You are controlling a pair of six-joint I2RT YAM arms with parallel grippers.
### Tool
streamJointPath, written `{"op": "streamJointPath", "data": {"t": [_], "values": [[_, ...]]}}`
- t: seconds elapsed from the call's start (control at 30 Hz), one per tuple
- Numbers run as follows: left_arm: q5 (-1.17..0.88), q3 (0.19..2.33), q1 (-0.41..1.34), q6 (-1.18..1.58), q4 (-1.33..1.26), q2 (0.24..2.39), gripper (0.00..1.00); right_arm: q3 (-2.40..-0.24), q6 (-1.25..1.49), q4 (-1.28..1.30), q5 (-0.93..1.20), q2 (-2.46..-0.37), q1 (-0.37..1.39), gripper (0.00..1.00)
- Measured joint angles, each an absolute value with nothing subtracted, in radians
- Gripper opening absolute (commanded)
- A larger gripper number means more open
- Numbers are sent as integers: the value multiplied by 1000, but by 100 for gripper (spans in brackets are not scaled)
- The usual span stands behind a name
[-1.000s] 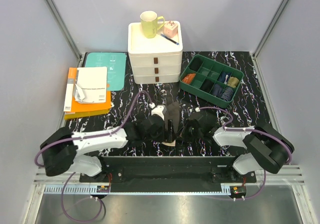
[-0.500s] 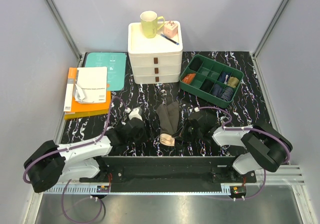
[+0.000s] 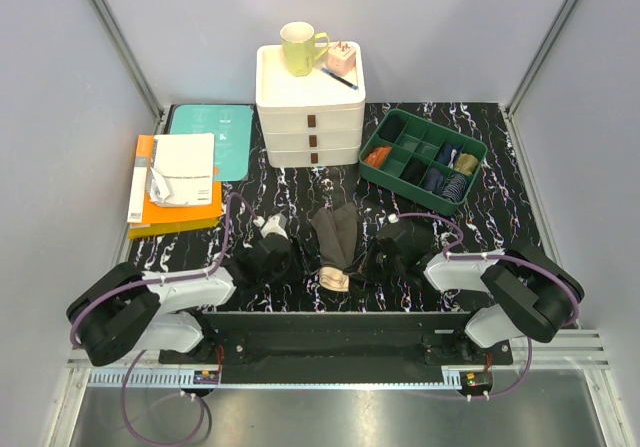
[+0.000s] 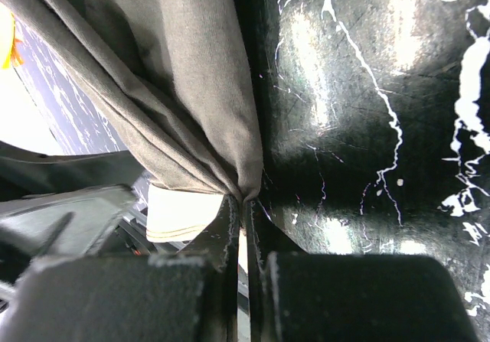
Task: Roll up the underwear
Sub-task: Fold the underwear at the center of the board.
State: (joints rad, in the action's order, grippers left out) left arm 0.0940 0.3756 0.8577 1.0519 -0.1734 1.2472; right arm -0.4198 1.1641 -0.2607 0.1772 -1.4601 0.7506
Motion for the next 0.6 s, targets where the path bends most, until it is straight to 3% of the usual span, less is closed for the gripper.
{"op": "streamJointPath", "data": {"t": [0.6], "values": [[30,334,858,1098,-306,1312,50,-420,1164,-265,178,-1464,751,0]]}}
